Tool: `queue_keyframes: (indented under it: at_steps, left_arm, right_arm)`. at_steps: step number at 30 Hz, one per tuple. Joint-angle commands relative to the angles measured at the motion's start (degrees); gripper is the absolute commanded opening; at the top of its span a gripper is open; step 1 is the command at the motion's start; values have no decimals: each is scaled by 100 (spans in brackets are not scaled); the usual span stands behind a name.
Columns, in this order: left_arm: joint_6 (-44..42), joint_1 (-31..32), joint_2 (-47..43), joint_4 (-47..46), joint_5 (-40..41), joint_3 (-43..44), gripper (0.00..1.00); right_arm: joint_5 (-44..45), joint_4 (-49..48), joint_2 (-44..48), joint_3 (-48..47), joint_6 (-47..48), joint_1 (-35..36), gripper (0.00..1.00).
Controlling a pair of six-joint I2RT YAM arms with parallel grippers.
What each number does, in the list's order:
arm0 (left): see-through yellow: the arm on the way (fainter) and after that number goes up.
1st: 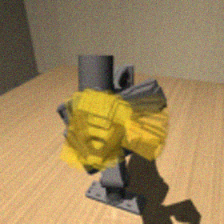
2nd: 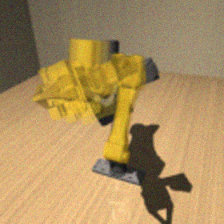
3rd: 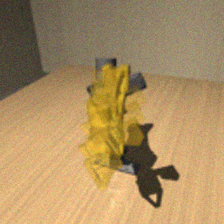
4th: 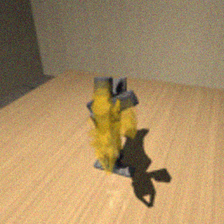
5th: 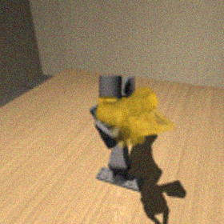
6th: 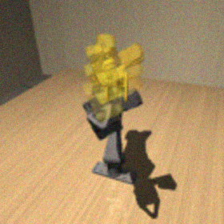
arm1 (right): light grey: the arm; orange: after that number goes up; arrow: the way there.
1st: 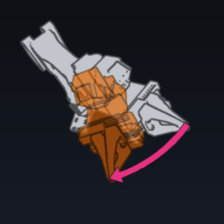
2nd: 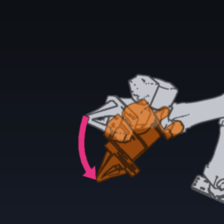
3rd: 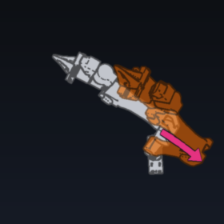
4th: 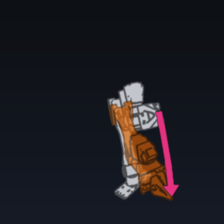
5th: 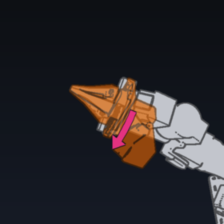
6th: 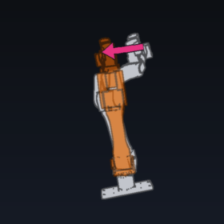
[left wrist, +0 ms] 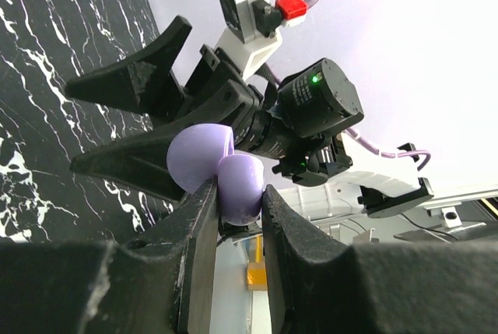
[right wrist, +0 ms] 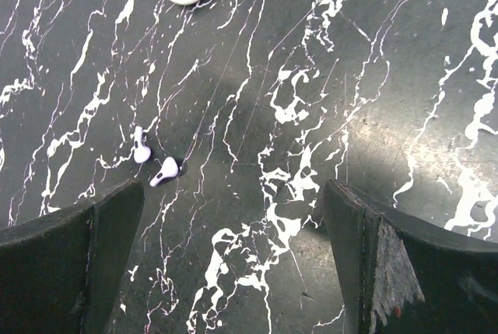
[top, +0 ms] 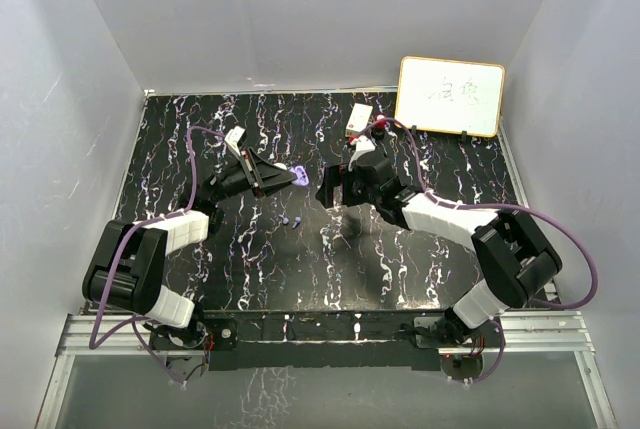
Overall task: Insert the wireless bluetooth earbuds into the charging case
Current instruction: Open the charging case.
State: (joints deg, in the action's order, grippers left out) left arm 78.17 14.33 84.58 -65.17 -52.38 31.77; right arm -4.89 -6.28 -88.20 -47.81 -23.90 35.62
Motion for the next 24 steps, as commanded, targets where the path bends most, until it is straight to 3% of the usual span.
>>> queue_keyframes:
  at_steps: [1,24]
  left_arm:
    - [241,-44,-133,-200,-348,171,0]
    - [172,-47,491,194,-768,393,0]
  right_arm:
    - [416,21,280,-420,146,-32,98]
    - [355,637,-14,-1150,457,162,98]
